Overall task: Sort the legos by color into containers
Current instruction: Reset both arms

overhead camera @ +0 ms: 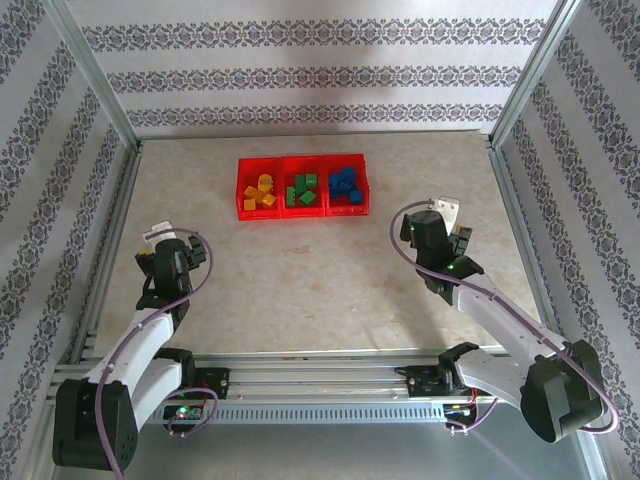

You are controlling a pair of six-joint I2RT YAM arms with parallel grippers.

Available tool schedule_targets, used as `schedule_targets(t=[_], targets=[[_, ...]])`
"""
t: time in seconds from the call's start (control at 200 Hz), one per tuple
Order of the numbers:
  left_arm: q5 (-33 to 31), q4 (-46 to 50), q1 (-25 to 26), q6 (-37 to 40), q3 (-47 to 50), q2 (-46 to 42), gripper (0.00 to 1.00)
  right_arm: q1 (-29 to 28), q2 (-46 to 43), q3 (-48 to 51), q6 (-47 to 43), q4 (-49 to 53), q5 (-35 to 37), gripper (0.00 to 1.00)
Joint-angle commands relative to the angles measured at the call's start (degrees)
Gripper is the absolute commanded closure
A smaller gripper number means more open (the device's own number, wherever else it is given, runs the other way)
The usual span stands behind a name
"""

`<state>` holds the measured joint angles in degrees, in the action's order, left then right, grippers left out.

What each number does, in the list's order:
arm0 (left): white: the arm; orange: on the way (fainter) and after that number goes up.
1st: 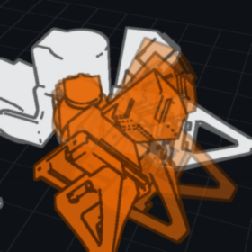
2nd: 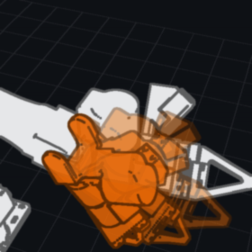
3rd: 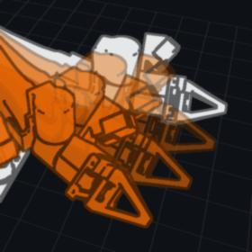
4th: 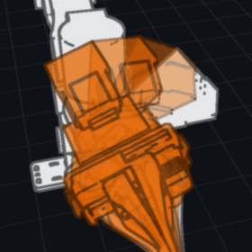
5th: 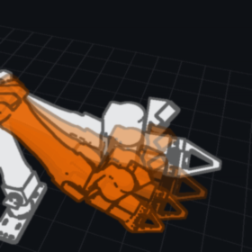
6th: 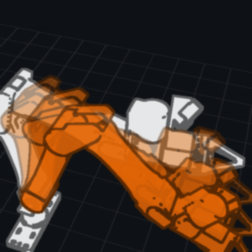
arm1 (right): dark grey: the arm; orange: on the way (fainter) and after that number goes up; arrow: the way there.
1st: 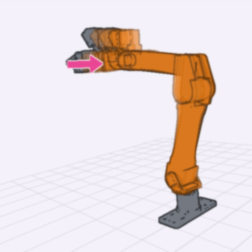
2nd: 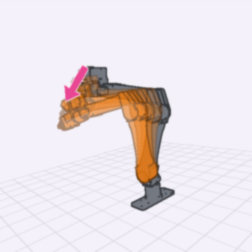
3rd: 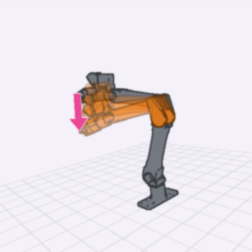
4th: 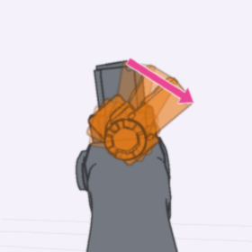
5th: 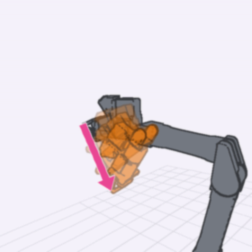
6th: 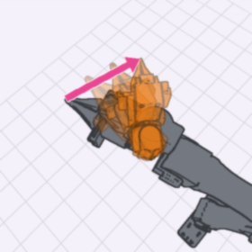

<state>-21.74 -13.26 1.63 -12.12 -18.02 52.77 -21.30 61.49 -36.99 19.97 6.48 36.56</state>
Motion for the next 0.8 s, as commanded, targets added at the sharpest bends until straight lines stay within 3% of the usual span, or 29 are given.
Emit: schedule_targets(t=[0.0, 0.165, 0.355, 0.48, 0.685, 0.794], targets=[[4.68, -13.73, -0.93, 4.19, 1.19, 3.34, 0.00, 3.56, 1.72, -0.37, -6.22, -4.98, -2.99, 0.02], [7.96, -24.60, -1.02, 6.90, 2.09, 12.13, 0.00, 10.57, 2.34, 2.22, -6.08, -10.78, -11.56, 0.02], [10.38, -34.59, -1.10, 9.43, 3.16, 19.95, 0.00, 14.81, 0.59, 7.56, -7.55, -20.71, -14.19, 0.02], [11.75, -38.88, -1.14, 11.20, 2.93, 23.31, 0.00, 16.31, 0.51, 10.17, -8.09, -25.29, -15.48, 0.02], [17.07, -35.03, -1.63, 11.16, -1.03, 26.29, 0.00, 16.82, 1.95, 12.84, -10.34, -30.66, -16.74, 0.02], [20.86, -43.82, -1.63, 11.56, 0.69, 30.62, 0.00, 16.99, 2.47, 13.54, -11.50, -32.70, -17.00, 0.02]])
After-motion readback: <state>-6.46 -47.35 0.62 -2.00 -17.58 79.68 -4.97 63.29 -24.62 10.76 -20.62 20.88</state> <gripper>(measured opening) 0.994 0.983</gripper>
